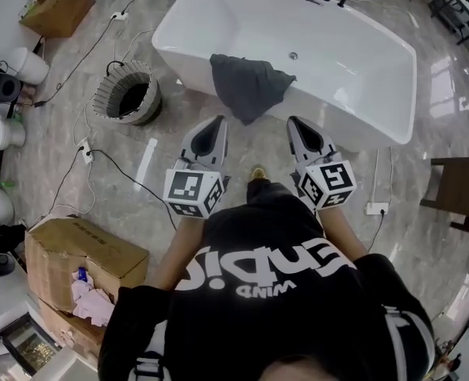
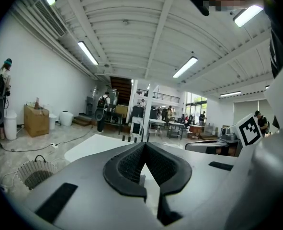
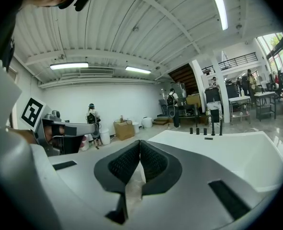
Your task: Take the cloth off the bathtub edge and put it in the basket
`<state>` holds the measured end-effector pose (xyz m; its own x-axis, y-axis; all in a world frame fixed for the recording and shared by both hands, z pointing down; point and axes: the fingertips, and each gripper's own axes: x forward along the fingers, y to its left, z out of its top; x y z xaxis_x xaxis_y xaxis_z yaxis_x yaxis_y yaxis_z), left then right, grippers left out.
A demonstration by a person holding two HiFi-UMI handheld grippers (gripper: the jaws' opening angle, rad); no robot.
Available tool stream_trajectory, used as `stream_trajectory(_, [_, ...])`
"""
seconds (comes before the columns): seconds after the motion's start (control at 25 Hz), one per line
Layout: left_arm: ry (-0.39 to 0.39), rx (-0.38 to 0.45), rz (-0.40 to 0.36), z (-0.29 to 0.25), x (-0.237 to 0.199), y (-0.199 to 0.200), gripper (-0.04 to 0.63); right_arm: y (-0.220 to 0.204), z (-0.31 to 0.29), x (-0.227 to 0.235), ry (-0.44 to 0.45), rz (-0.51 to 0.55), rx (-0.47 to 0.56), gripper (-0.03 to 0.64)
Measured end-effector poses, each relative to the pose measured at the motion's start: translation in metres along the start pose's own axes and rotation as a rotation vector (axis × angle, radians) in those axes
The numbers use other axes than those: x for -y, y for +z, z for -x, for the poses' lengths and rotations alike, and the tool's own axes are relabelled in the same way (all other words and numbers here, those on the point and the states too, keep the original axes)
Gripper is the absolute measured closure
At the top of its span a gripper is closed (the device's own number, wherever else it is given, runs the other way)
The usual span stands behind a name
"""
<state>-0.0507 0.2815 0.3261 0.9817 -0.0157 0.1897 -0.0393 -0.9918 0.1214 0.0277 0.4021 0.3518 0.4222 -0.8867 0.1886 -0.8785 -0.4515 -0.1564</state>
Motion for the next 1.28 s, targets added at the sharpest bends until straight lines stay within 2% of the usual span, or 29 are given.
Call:
stream_trajectory(0.28, [0.060,0.006,0.013,-0.053,-0.022,0.014,0.582,0.016,-0.047,0.037,0.058,-0.006,-0.004,0.603])
stream_trajectory(0.52, [0.061,-0.003,0.003,-0.086,-0.042,0.021,0.582,0.015,-0.083,0.054,0.071,-0.021,-0.023,0.603])
stream_trajectory(0.84, [-0.001,-0.016,0.002,-0.140,-0.080,0.023,0.581,0.012,-0.133,0.077,0.021,-0.033,-0.040,0.603])
stream_trajectory(1.28, [-0.099,-0.040,-0.008,-0.218,-0.153,0.053,0.581,0.047,-0.233,0.098,-0.038,-0.049,-0.028,0.603])
